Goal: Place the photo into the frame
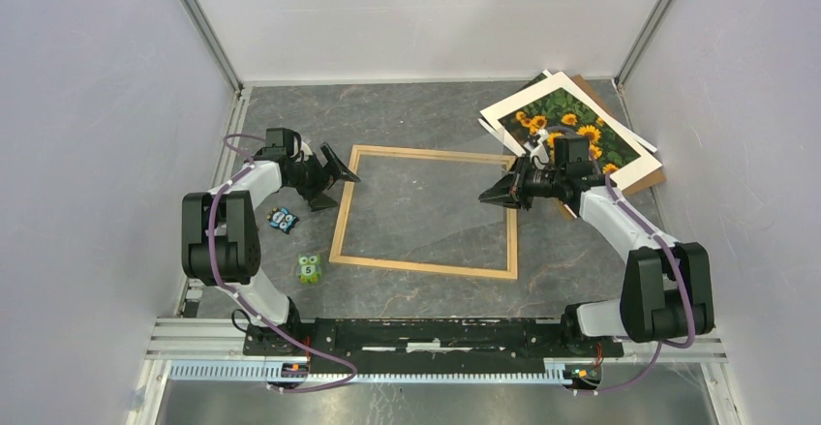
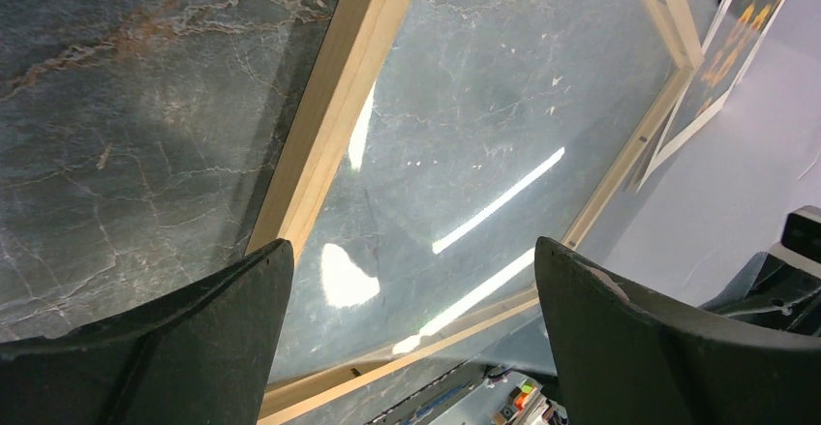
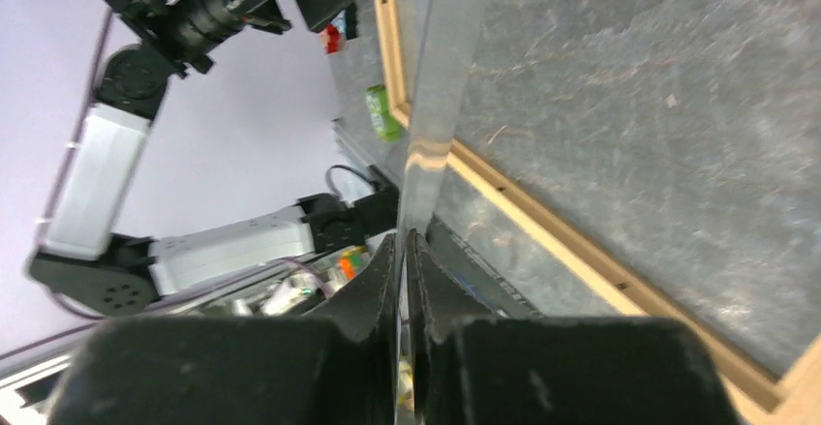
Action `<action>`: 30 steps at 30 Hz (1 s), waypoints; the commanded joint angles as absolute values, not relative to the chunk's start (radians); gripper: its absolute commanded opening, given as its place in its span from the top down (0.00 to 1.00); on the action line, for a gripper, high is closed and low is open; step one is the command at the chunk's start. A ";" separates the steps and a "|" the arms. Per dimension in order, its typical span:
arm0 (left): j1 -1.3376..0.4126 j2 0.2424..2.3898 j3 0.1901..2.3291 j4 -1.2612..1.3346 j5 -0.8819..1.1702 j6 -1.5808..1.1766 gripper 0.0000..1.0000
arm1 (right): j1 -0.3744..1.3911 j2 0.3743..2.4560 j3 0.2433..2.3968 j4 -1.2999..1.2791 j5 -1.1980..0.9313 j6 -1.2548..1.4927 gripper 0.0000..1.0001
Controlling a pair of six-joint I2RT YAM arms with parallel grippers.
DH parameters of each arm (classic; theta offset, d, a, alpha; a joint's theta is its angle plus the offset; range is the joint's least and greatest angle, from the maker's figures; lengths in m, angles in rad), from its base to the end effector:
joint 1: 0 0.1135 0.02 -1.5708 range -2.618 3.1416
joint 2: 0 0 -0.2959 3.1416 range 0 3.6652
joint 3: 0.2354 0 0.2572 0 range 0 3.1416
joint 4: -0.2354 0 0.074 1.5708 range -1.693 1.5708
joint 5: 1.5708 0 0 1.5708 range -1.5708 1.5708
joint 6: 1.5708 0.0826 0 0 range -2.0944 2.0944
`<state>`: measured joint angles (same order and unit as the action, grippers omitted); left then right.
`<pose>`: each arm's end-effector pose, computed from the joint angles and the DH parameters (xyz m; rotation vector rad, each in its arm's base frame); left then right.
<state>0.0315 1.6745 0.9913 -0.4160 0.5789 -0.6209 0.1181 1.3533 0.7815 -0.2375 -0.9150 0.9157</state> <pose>0.3488 -0.0342 0.1689 -0.6827 2.6215 -0.9586 0.2751 0.0986 0.2275 0.5128 2.4759 1.5525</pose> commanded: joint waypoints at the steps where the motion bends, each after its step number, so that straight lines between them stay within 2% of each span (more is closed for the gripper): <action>1: 0.036 1.668 1.003 -0.395 0.598 -0.612 0.00 | 0.129 1.377 0.858 -0.349 -0.817 0.670 0.82; 6: 0.037 1.682 0.997 -0.387 0.598 -0.612 0.00 | 0.145 1.399 0.775 -0.236 -0.782 0.639 0.56; 9: 0.036 1.708 0.991 -0.380 0.600 -0.617 0.00 | 0.157 1.417 0.742 -0.162 -0.741 0.619 0.48; 13: 0.035 1.721 0.988 -0.383 0.574 -0.609 0.00 | 0.169 1.448 0.674 -0.053 -0.714 0.614 0.43; 20: 0.029 1.697 0.979 -0.386 0.547 -0.594 0.00 | 0.173 1.459 0.644 -0.015 -0.622 0.602 0.42; 22: 0.019 1.676 0.976 -0.385 0.544 -0.592 0.00 | 0.172 1.466 0.649 -0.028 -0.583 0.600 0.46; 25: 0.013 1.637 0.977 -0.385 0.564 -0.594 0.00 | 0.175 1.467 0.629 -0.008 -0.562 0.617 0.68; 30: -0.032 1.525 0.967 -0.358 0.585 -0.614 0.00 | 0.183 1.407 0.621 -0.025 -0.505 0.619 0.91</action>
<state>-0.0006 1.6493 0.9730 -0.4084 0.5514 -0.6209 0.1707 1.4612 0.6281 -0.0494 -0.5808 0.6277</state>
